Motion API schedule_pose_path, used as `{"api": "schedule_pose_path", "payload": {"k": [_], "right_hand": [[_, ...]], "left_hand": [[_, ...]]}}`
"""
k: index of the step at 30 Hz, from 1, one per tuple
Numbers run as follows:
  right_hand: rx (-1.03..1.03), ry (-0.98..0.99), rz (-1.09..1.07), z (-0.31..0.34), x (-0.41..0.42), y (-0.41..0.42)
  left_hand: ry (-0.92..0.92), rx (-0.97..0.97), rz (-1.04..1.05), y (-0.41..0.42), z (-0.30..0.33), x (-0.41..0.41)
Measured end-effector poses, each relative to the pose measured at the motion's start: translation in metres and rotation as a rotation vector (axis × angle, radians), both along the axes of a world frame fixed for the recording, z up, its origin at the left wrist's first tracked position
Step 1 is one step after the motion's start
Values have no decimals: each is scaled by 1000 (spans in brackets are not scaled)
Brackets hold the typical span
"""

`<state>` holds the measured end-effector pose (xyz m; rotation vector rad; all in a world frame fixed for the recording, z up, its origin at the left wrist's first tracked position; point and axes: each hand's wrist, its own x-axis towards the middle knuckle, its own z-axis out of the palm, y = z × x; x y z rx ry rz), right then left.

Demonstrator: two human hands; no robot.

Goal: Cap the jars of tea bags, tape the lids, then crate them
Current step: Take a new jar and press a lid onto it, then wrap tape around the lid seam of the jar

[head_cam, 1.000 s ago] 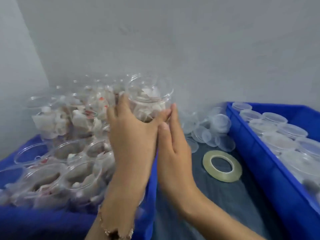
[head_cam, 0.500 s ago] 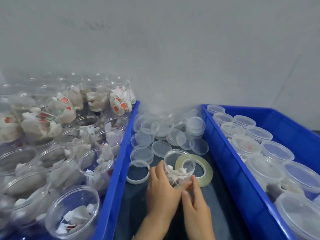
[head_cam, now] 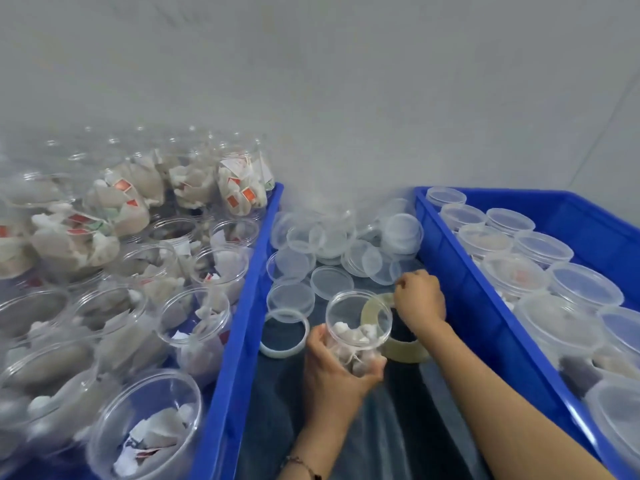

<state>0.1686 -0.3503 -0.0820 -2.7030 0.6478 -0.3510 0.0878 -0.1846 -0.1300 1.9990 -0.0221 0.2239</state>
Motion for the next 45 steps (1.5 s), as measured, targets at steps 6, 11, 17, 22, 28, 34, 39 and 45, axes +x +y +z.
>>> {"api": "schedule_pose_path", "payload": {"k": [6, 11, 17, 22, 28, 34, 39, 45], "right_hand": [[72, 195, 50, -14, 15, -10], [98, -333, -11, 23, -2, 2], [946, -845, 160, 89, -44, 33], [775, -343, 326, 64, -65, 41], [555, -331, 431, 40, -68, 52], [100, -84, 751, 48, -72, 58], [-94, 15, 732, 51, -70, 64], [-270, 71, 385, 43, -82, 98]], "left_hand": [[-24, 53, -9, 2, 1, 2], [-43, 66, -16, 2, 2, 2], [-61, 37, -28, 4, 4, 0], [-76, 53, -32, 4, 5, -2], [-70, 42, -31, 4, 5, -1], [27, 51, -63, 4, 0, 8], [41, 60, -62, 4, 1, 8], [-33, 87, -96, 6, -1, 8]]}}
